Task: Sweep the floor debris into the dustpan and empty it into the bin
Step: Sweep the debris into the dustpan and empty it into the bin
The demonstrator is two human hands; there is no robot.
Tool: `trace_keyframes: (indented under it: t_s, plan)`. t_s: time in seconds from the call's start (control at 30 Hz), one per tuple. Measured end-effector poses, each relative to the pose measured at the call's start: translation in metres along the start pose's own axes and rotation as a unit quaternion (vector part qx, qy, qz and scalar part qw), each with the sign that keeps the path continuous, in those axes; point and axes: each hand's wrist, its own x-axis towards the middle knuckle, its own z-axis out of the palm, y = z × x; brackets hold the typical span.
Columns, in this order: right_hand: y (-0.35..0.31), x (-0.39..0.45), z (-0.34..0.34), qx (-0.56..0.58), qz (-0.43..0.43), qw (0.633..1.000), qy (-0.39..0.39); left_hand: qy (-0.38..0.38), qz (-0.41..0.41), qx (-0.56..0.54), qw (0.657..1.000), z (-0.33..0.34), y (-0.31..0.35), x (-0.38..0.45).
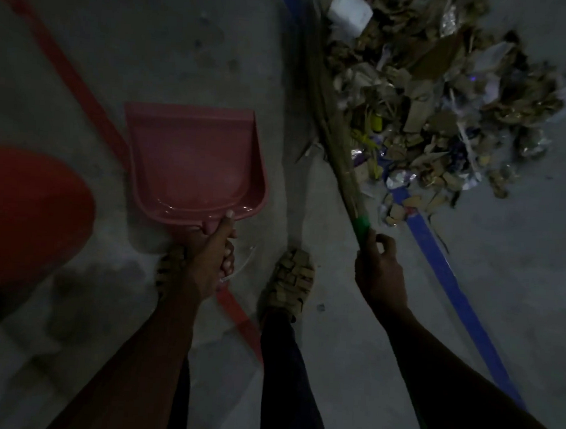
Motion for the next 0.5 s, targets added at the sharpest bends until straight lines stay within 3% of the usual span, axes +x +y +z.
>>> trace_keyframes:
  t_s: [0.1, 0.2, 0.33, 0.5]
  plan:
    - [0.009, -0.009, 0.009, -0.003, -0.011, 0.999, -0.037, -0.013, 0.008, 0.027, 1.000, 0.017, 0.003, 0.002]
    - [0.022, -0.017, 0.014, -0.004, 0.055, 0.997, -0.046, -0.025, -0.007, 0.063, 0.998, 0.030, 0.004, 0.003]
    - [0.041, -0.025, 0.004, 0.021, 0.132, 0.991, -0.006, -0.021, -0.009, 0.102, 0.994, 0.048, 0.008, 0.002]
    - [0.061, -0.045, -0.016, 0.028, 0.123, 0.990, 0.059, -0.027, 0.029, 0.136, 0.990, 0.069, 0.009, -0.007]
